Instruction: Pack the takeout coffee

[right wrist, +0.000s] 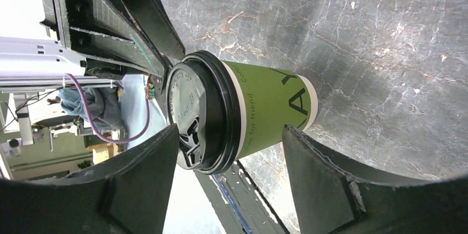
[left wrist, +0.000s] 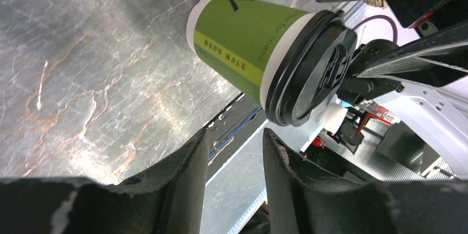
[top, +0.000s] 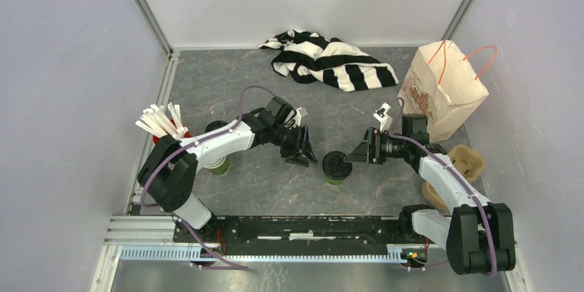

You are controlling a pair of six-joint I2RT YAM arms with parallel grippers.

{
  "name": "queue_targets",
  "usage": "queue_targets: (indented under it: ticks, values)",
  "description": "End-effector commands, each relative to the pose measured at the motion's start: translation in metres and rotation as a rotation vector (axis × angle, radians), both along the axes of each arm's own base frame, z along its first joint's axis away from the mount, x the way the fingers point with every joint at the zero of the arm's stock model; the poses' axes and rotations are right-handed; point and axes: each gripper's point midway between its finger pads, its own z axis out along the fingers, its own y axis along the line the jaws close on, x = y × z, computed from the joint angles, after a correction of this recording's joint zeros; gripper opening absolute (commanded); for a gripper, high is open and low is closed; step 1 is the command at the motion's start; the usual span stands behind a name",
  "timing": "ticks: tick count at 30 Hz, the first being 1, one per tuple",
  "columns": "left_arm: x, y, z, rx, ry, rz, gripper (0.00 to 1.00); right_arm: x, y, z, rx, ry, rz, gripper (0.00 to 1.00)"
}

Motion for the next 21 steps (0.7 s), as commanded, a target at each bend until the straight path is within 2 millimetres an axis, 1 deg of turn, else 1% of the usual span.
queue_targets:
  ticks: [1, 3, 5, 8, 10, 13, 15, 18, 21]
  values:
    - [0.001, 0.007, 0.021, 0.01, -0.065, -0.012, 0.5, 0.002, -0.002, 0.007, -0.035, -0.033, 0.004, 0.78]
    - [0.005, 0.001, 0.031, -0.03, -0.086, -0.014, 0.55, -0.001, 0.0, 0.005, -0.03, -0.032, 0.017, 0.8]
    - [0.011, -0.011, 0.042, -0.095, -0.105, -0.019, 0.62, -0.002, 0.002, 0.004, -0.028, -0.029, 0.028, 0.79]
    - [0.014, -0.031, 0.053, -0.195, -0.083, -0.045, 0.7, 0.0, 0.005, 0.005, -0.019, -0.04, 0.037, 0.72]
    - [0.016, -0.041, 0.051, -0.208, -0.072, -0.054, 0.7, 0.002, 0.008, 0.006, -0.014, -0.049, 0.042, 0.68]
    - [0.015, -0.052, 0.036, -0.188, -0.043, -0.068, 0.6, 0.008, 0.012, 0.006, -0.013, -0.053, 0.047, 0.56]
    - [0.012, -0.054, 0.027, -0.164, -0.023, -0.062, 0.51, 0.012, 0.014, 0.005, -0.021, -0.052, 0.052, 0.51]
    - [0.006, -0.052, 0.022, -0.135, -0.028, -0.055, 0.46, 0.018, 0.02, 0.005, -0.025, -0.056, 0.066, 0.5]
    - [-0.002, -0.047, 0.018, -0.099, -0.034, -0.059, 0.44, 0.024, 0.026, 0.008, -0.021, -0.067, 0.083, 0.49]
